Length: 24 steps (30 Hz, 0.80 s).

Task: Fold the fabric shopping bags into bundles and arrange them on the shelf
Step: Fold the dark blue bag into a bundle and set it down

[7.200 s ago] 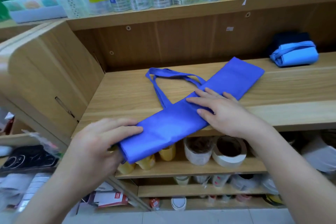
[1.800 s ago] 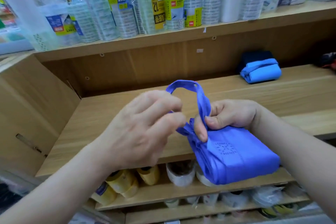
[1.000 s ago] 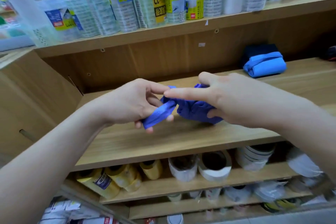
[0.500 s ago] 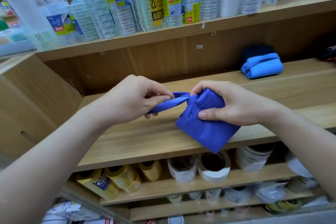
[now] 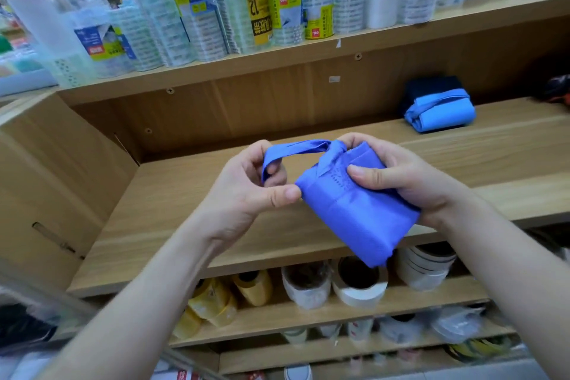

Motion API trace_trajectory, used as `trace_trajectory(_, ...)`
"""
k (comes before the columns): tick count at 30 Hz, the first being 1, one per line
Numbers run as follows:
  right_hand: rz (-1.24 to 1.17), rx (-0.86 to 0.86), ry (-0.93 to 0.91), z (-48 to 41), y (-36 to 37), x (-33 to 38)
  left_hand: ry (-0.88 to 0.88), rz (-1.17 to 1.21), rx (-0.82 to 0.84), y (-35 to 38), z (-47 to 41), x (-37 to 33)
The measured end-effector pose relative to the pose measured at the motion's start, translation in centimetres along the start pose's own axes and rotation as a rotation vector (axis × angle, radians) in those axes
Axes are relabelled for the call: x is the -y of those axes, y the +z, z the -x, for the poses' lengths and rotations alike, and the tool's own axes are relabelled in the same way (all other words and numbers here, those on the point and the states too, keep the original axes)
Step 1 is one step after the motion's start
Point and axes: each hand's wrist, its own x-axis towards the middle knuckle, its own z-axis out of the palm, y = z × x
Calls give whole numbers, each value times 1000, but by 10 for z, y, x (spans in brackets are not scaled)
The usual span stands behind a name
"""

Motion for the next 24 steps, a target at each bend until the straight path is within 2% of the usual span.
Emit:
trace_trajectory(3,-78,-89,-40,-2,4,-13,23,103,-131,17,1,13)
trace_trajectory(7,-67,-250,-73,-5,7,-24,122,-94,-388,35,2,21)
trace_trajectory(9,-74,-339,-100,-6,10,-26,164,-205,-446,41,4,25)
trace_trajectory(15,-76,-592,-171,-12,15,-26,100,-139,-233,51,23,39)
trace_trajectory(19,-83,-698,-224,-15,24,-33,129,-251,-260,44,21,39)
trace_trajectory(21,-150,-671,-247,-16,27,-35,177,-340,-282,38,17,35)
trace_trajectory(24,-272,-391,-148,-10,22,-35,233,-493,-276,28,11,30)
